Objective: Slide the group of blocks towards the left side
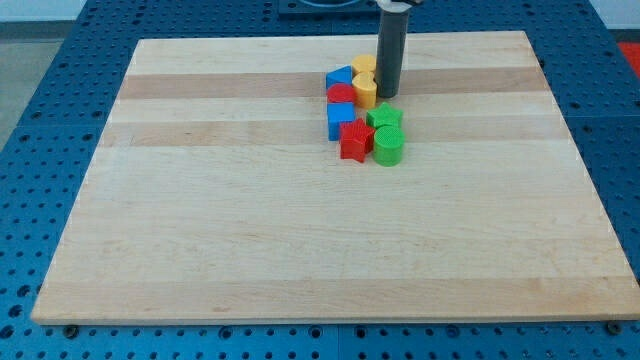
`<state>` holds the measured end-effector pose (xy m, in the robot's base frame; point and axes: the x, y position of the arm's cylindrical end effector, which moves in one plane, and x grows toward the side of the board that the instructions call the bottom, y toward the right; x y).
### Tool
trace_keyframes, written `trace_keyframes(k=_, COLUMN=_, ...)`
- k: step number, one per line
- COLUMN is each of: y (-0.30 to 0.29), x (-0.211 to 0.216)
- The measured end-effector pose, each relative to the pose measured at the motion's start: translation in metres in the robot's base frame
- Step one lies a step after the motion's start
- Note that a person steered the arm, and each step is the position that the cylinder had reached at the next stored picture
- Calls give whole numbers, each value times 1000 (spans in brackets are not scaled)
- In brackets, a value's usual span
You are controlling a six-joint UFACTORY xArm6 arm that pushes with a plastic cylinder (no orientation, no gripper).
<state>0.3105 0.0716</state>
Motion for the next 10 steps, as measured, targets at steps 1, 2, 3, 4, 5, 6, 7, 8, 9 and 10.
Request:
trace_keyframes(k=1, y=0, x=-11)
trace_keyframes(k=2, y=0, x=-18)
trace_keyframes(k=3, y=0, x=-18)
trace_keyframes(k=4, y=20, x=-18)
trace_keyframes(k=5, y=40, x=-14)
trace_keyframes(k=6, y=39, x=2)
trace_keyframes(k=7, y=38, x=25)
trace_keyframes(k=8, y=19, x=32)
trace_keyframes(k=9, y=-11, x=32)
trace_keyframes(k=10, y=-35, x=32)
